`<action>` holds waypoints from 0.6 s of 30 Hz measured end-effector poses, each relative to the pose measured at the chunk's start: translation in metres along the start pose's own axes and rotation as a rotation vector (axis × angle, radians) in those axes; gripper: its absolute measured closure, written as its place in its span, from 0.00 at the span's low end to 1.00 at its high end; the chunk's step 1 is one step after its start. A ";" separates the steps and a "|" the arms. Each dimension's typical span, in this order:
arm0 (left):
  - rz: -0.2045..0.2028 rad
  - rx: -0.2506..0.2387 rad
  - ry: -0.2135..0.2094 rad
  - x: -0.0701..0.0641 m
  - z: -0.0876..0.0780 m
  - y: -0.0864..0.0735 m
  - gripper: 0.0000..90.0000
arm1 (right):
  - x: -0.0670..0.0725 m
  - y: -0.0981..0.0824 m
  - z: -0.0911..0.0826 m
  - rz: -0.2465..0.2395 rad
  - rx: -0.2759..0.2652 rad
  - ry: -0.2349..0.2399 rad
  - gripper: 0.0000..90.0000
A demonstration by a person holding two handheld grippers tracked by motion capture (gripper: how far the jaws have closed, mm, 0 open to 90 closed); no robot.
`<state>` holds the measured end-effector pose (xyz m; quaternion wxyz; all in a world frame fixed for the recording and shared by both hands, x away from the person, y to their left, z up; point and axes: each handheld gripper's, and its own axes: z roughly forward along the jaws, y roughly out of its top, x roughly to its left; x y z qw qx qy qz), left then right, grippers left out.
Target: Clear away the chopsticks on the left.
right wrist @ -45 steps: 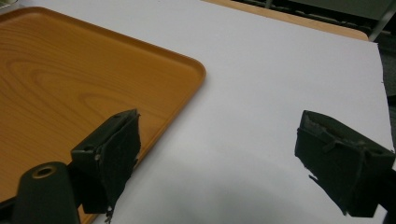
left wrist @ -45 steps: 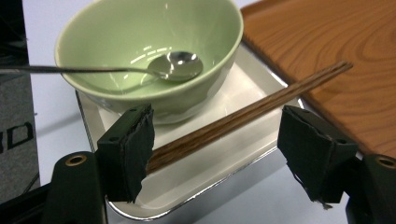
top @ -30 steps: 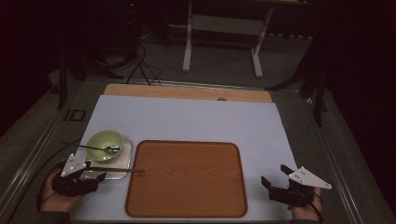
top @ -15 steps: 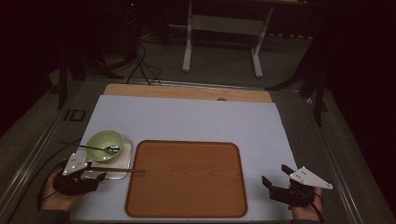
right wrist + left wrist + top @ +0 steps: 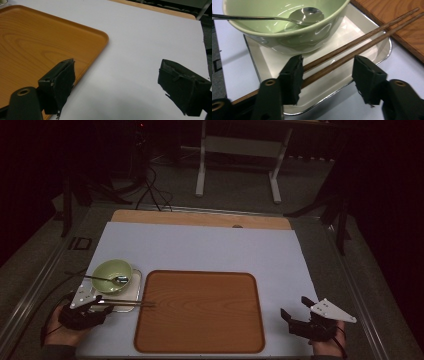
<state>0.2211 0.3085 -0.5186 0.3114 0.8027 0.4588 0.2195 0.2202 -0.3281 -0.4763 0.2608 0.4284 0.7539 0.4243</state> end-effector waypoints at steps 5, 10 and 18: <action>0.020 0.006 -0.019 -0.003 0.001 0.002 0.64 | 0.000 0.000 0.000 0.000 0.000 0.002 0.15; 0.041 0.016 -0.020 -0.006 0.001 0.004 0.72 | 0.000 0.000 0.000 0.000 0.002 0.003 0.15; 0.092 0.026 -0.023 -0.014 0.002 0.007 0.79 | 0.000 0.000 0.001 0.000 0.005 0.011 0.15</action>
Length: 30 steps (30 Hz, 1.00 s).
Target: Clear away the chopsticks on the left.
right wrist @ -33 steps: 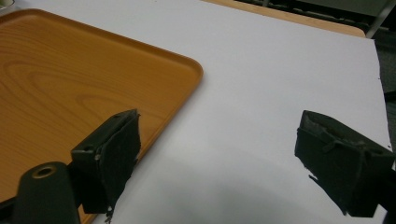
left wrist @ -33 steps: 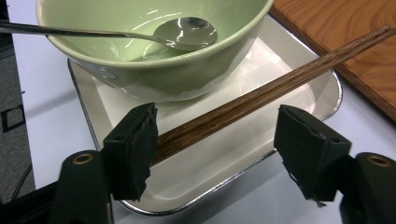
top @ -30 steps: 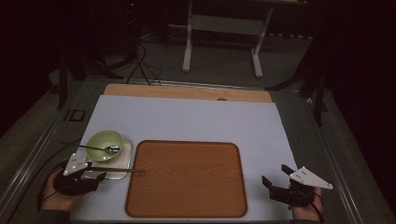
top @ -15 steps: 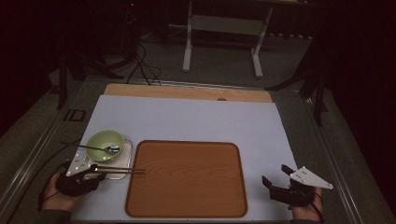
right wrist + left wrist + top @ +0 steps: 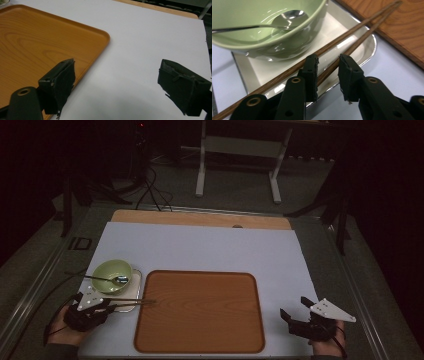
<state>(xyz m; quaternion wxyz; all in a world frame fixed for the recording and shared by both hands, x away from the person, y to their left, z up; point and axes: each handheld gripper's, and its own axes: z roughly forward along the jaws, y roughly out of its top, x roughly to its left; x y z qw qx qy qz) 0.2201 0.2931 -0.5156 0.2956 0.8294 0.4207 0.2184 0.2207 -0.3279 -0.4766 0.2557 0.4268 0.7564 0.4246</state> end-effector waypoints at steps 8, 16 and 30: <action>0.066 0.011 -0.015 -0.009 0.001 0.006 0.85 | 0.000 0.000 0.000 0.001 0.002 0.005 0.15; 0.099 0.018 -0.032 -0.014 0.002 0.010 0.89 | 0.000 0.000 0.001 0.002 0.004 0.009 0.16; 0.129 0.032 -0.052 -0.023 0.004 0.016 0.95 | 0.000 0.000 0.001 0.003 0.005 0.013 0.16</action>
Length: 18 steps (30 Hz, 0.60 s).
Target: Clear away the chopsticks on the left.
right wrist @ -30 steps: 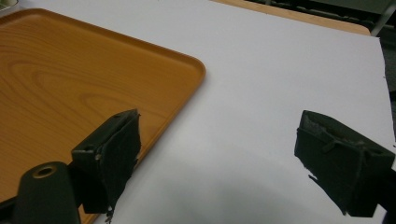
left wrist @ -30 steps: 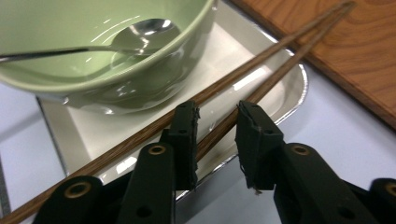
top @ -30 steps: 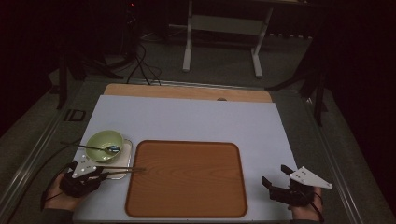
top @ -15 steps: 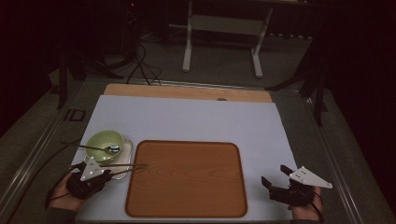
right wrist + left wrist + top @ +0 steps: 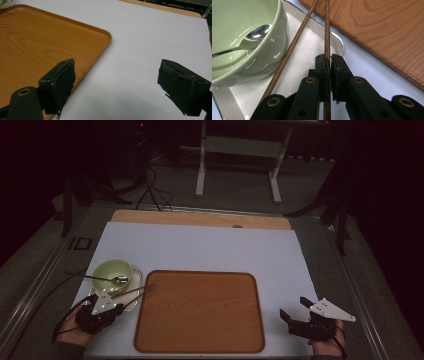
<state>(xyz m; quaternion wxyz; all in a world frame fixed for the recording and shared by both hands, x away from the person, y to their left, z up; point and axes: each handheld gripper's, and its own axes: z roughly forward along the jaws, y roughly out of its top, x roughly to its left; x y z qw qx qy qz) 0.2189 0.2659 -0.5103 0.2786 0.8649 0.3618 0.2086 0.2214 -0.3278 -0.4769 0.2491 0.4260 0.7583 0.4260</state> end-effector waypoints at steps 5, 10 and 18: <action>-0.017 -0.007 -0.016 0.000 0.000 0.001 0.95 | 0.000 0.000 0.000 0.000 0.000 0.000 0.16; -0.041 -0.026 -0.029 0.002 -0.002 0.002 0.95 | 0.000 0.000 0.000 0.002 -0.003 -0.001 0.16; -0.078 -0.083 -0.062 0.001 -0.008 0.006 0.95 | -0.001 0.000 -0.001 0.005 -0.005 -0.005 0.16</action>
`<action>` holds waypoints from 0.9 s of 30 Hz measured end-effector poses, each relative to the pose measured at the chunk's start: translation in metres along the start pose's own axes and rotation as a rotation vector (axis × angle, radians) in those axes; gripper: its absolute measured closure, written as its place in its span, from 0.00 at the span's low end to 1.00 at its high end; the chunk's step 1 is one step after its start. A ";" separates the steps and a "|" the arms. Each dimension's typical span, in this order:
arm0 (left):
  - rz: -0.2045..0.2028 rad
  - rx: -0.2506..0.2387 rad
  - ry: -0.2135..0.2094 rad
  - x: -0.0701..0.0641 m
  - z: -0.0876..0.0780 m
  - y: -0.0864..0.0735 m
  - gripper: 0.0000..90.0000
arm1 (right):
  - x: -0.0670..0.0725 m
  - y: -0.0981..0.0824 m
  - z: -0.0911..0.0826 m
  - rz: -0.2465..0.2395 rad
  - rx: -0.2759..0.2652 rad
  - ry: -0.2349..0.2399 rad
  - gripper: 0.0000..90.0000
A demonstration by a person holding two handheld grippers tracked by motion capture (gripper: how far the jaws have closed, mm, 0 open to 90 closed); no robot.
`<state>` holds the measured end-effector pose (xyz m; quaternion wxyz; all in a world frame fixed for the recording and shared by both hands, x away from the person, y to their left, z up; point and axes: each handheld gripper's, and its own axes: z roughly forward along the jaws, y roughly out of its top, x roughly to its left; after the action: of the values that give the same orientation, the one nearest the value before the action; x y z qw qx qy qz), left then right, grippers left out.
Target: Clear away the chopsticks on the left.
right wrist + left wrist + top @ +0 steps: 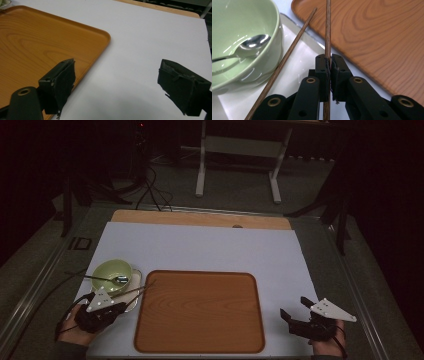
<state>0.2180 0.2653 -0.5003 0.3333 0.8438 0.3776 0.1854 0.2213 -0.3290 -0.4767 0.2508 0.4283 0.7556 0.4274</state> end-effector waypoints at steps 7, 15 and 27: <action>-0.005 -0.033 -0.016 -0.005 -0.004 0.006 0.95 | 0.000 0.000 0.000 0.005 -0.003 -0.004 0.16; -0.003 -0.073 -0.032 -0.012 -0.008 0.015 0.95 | -0.001 -0.001 -0.001 0.006 -0.005 -0.008 0.16; 0.013 -0.126 -0.059 -0.026 -0.013 0.034 0.95 | -0.001 0.000 -0.001 0.010 -0.007 -0.011 0.16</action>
<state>0.2110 0.2340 -0.4686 0.3956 0.8286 0.3499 0.1860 0.2210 -0.3308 -0.4766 0.2544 0.4333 0.7506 0.4291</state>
